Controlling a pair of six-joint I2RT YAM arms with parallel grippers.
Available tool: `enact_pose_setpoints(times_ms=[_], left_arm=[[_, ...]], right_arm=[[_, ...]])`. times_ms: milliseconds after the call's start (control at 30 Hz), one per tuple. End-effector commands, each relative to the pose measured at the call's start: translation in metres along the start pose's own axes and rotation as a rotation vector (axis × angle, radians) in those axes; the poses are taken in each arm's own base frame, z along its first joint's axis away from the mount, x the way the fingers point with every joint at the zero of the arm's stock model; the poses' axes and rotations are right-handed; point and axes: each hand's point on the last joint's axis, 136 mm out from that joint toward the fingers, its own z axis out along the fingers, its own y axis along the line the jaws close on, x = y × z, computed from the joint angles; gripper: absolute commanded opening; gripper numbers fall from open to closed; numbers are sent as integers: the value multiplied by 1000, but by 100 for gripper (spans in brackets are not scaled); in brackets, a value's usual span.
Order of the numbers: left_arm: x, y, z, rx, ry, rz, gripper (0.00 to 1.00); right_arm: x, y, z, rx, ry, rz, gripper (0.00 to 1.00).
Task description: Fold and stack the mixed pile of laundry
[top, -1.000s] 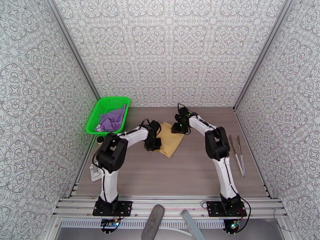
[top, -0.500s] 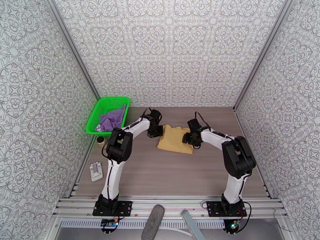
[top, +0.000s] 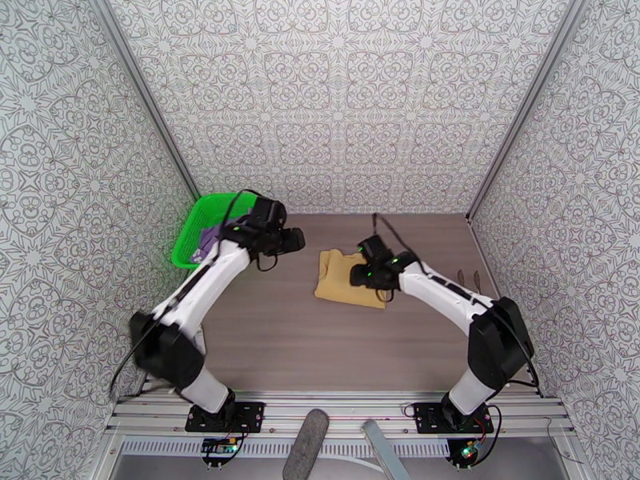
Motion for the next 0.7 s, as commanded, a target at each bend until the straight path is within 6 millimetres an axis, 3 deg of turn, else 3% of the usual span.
enact_pose_setpoints(times_ms=[0,133,333,533,667], left_arm=[[36,26,-5,-88,75,-3,68],[59,40,-18,-103,81,-34,68],[87,56,-30,-108,91,-65,68],[90,66,-34,-114,91,-65,69],[89,65,-28,-99,97,-64,69]], right_arm=[[40,5,30,48,120,30,66],[57,26,47,98,160,1,67],[72,32,88,170,206,72,68],[41,20,99,264,114,143,69],[14,-2,101,318,79,174,70]])
